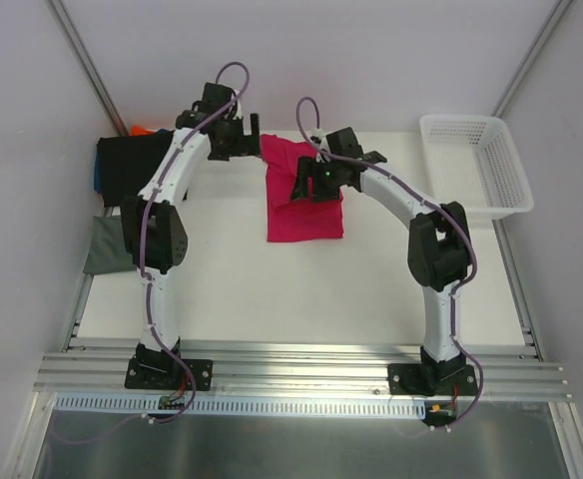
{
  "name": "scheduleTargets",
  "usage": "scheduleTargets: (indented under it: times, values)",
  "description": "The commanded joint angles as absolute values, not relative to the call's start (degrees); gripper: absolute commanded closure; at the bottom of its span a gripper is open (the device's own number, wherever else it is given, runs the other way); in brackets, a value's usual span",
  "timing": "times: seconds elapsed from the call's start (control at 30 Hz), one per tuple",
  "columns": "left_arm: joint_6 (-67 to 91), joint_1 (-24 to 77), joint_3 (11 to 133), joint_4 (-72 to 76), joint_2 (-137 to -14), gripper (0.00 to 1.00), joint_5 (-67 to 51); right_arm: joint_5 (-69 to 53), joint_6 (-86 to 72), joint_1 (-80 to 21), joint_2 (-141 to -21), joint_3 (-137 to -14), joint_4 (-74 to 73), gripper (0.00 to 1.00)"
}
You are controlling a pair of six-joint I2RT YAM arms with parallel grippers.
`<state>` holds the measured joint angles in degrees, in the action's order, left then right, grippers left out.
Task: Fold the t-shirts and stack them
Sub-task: Fold the tshirt
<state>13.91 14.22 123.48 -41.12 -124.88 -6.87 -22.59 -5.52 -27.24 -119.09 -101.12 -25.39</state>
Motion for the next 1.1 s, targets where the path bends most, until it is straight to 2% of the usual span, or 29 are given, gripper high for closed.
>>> scheduleTargets:
  times: [0.0, 0.4, 0.8, 1.07]
  values:
    - [12.6, 9.9, 122.1, -41.5, -118.7, 0.01, -3.4, -24.9, -7.4, -29.5, -122.0, -104.8, -23.8, 0.26]
    - [12.6, 4.5, 119.7, -41.9, -115.3, 0.01, -4.4, -24.1, -6.9, -32.3, -126.4, -102.7, -24.2, 0.26]
    - [13.3, 3.2, 116.7, -42.7, -113.6, 0.01, -6.5, -18.2, -1.6, -30.5, -133.2, -110.0, -25.7, 0.25]
    - [13.4, 3.2, 114.4, -42.9, -112.6, 0.01, -7.5, -14.7, -0.4, -26.8, -136.7, -121.4, -25.8, 0.23]
